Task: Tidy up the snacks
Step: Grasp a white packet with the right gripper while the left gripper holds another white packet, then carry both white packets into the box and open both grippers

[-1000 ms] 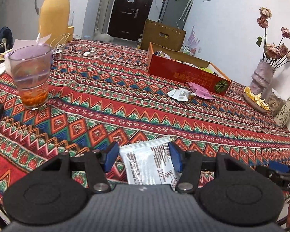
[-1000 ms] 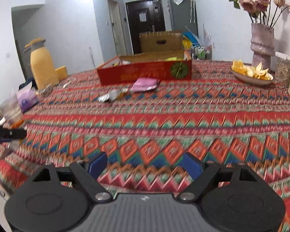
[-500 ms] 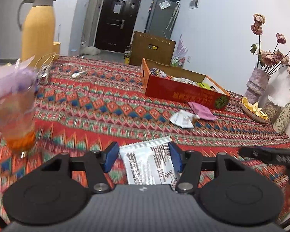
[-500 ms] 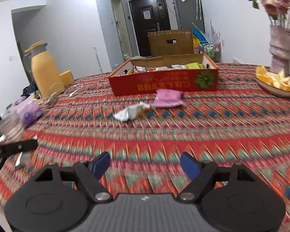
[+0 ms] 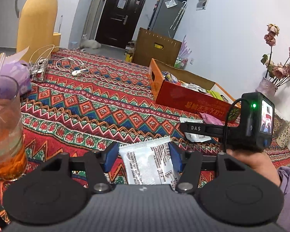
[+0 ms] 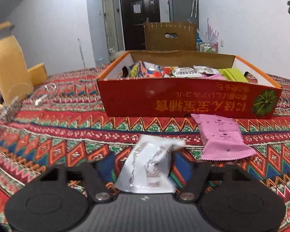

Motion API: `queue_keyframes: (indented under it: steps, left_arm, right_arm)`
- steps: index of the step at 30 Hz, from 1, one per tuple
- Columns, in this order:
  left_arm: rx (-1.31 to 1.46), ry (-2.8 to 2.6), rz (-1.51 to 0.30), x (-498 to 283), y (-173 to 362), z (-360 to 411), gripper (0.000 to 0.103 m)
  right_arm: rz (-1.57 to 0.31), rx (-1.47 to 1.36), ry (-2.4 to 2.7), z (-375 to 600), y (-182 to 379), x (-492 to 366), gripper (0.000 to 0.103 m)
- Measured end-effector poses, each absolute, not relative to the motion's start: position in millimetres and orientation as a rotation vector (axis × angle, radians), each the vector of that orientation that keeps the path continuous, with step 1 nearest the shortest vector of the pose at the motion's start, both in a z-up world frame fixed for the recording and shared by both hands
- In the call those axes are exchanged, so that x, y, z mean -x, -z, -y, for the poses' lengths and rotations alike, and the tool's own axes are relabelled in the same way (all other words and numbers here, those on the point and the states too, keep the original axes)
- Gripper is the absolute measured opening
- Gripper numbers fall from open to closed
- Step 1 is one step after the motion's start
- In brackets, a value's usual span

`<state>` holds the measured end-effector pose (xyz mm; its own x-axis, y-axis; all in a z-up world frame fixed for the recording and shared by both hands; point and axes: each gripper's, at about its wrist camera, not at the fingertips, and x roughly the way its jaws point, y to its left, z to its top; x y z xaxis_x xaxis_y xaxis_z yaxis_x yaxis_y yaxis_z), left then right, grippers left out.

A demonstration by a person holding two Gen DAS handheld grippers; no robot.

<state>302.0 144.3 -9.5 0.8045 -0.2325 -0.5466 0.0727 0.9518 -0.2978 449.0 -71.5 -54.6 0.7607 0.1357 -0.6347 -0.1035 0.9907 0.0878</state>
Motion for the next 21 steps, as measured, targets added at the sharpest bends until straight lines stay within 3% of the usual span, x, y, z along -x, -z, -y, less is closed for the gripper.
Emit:
queue_keyframes:
  steps: [7, 14, 21]
  left_arm:
    - [0.271, 0.154, -0.607, -290.1, 2.3, -138.7, 0.057]
    - [0.281, 0.187, -0.634, -241.8, -1.8, -106.0, 0.057]
    - [0.231, 0.202, -0.667, -193.7, -1.5, -60.8, 0.057]
  right_arm:
    - [-0.648, 0.012, -0.197, 82.0, 43.7, -422.8, 0.040]
    - [-0.535, -0.002, -0.280, 138.4, 6.4, -303.3, 0.040]
    - [-0.543, -0.013, -0.181, 215.4, 7.4, -189.7, 0.041]
